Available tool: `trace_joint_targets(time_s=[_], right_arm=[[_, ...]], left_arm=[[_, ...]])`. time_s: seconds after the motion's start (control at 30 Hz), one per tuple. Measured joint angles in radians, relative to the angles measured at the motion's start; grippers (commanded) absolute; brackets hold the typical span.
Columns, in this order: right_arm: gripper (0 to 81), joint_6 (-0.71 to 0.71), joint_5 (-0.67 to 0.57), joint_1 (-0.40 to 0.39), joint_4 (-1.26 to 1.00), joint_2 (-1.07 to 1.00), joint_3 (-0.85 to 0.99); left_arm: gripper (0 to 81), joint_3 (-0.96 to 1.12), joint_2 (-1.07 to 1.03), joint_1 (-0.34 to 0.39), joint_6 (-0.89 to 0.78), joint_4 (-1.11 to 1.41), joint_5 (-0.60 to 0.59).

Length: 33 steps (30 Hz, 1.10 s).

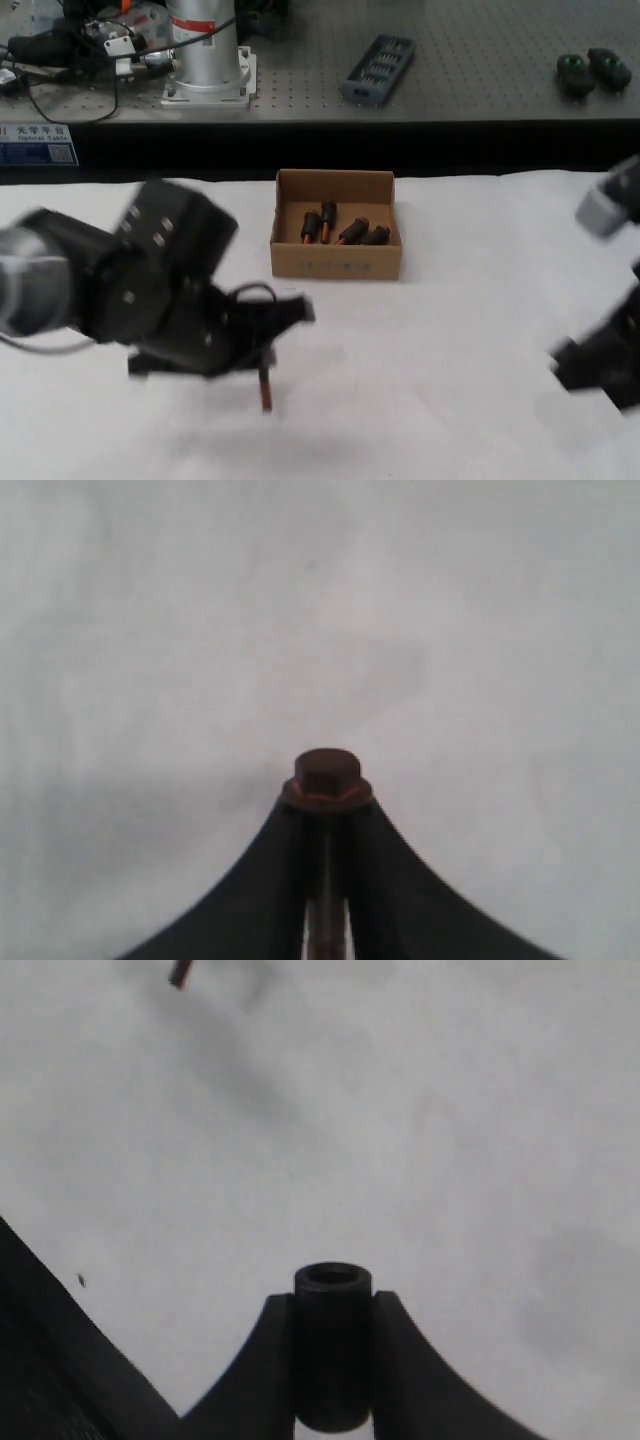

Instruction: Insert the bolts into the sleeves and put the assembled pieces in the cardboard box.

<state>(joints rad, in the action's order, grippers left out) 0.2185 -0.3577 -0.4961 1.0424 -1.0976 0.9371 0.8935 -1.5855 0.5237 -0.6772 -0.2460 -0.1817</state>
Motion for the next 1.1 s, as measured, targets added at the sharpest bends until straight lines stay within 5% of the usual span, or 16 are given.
trace_joint_targets(time_s=[0.27,0.4,0.67,1.1], right_arm=[[2.6,-0.179,-0.186,-0.003,-0.29,-0.011,0.0],[2.6,-0.238,-0.225,-0.067,-0.433,-0.069,0.0],[2.6,-0.325,-0.24,-0.189,-0.624,-0.162,0.0],[2.6,-0.45,-0.26,-0.204,-0.808,-0.222,0.0]], left_arm=[[0.6,0.0,0.204,-0.039,0.072,0.106,-0.066],[0.6,0.0,0.261,-0.077,-0.003,0.308,-0.164],[0.6,0.0,0.276,-0.106,-0.112,0.507,-0.438],[0.6,0.0,0.276,-0.106,-0.078,0.51,-0.525]])
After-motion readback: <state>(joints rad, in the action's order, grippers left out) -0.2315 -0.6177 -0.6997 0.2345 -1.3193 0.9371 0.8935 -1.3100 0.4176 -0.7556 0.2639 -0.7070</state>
